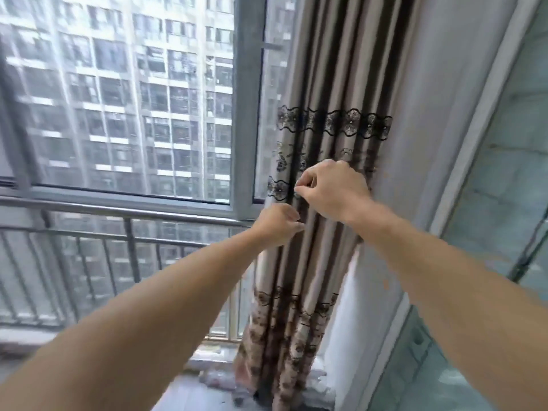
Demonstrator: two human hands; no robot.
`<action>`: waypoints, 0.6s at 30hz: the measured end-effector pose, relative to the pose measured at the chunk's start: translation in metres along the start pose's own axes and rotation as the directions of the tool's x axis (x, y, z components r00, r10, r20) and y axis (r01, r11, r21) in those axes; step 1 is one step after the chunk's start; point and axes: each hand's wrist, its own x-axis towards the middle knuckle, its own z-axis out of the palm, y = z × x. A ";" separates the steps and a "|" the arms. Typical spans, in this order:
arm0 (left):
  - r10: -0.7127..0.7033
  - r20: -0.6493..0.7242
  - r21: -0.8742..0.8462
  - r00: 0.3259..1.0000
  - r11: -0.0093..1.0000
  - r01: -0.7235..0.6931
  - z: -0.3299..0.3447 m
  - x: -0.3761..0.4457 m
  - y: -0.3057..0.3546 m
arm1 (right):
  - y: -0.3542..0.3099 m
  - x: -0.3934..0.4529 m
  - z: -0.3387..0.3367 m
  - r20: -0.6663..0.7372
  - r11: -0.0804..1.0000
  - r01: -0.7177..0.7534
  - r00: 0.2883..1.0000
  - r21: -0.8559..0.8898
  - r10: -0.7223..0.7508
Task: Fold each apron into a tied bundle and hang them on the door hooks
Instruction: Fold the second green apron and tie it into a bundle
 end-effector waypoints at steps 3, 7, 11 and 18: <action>-0.156 -0.069 0.070 0.985 0.985 0.161 -0.062 -0.035 -0.071 | -0.072 0.008 0.043 0.115 0.985 0.081 0.988 0.150 -0.099; -0.392 -0.236 0.053 0.889 0.909 0.414 -0.181 -0.129 -0.194 | -0.226 0.002 0.107 0.216 0.915 0.215 0.929 0.342 -0.299; -0.575 -0.345 -0.034 0.742 0.797 0.603 -0.290 -0.251 -0.305 | -0.397 -0.024 0.155 0.234 0.821 0.358 0.838 0.445 -0.492; -0.800 -0.413 -0.187 0.435 0.542 0.819 -0.442 -0.485 -0.456 | -0.677 -0.110 0.235 0.324 0.672 0.466 0.625 0.575 -0.710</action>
